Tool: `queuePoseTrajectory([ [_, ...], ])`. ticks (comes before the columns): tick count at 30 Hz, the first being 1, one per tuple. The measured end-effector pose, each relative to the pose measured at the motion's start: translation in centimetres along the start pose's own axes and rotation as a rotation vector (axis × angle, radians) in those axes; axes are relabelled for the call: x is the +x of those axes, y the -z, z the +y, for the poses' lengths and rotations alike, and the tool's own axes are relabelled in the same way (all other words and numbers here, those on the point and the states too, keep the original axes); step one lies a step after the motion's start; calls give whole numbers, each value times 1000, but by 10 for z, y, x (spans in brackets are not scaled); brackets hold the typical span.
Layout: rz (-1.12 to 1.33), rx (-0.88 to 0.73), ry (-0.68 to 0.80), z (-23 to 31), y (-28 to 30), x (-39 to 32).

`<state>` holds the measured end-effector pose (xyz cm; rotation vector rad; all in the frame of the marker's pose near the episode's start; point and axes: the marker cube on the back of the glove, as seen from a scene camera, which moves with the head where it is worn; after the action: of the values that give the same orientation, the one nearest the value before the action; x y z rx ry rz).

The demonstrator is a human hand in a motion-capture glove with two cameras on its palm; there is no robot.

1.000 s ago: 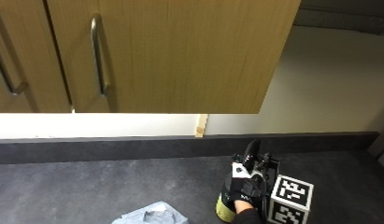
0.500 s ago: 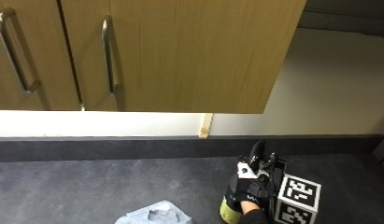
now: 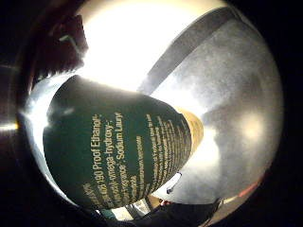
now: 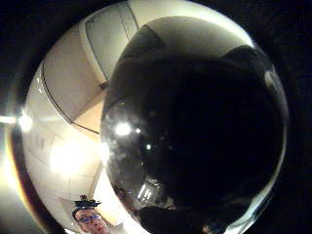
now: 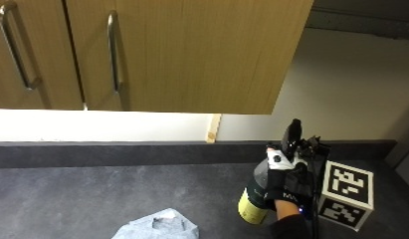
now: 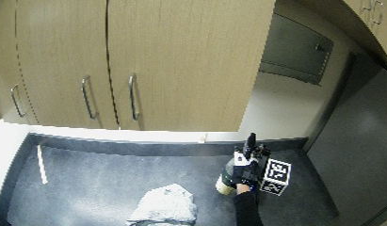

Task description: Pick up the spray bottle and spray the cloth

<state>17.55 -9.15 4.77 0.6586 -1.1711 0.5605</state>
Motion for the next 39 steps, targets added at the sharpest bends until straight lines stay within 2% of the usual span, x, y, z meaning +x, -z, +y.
queuePoseTrajectory([
  [5,20,-37,9,6,-4,0],
  [10,16,-139,19,23,-22,1],
  [16,-33,-324,0,63,-54,-9],
  [22,-53,-528,51,100,-85,-29],
  [32,-8,-637,45,108,-93,-28],
  [36,92,-697,-4,103,-95,-19],
  [39,174,-788,-120,102,-98,-7],
])
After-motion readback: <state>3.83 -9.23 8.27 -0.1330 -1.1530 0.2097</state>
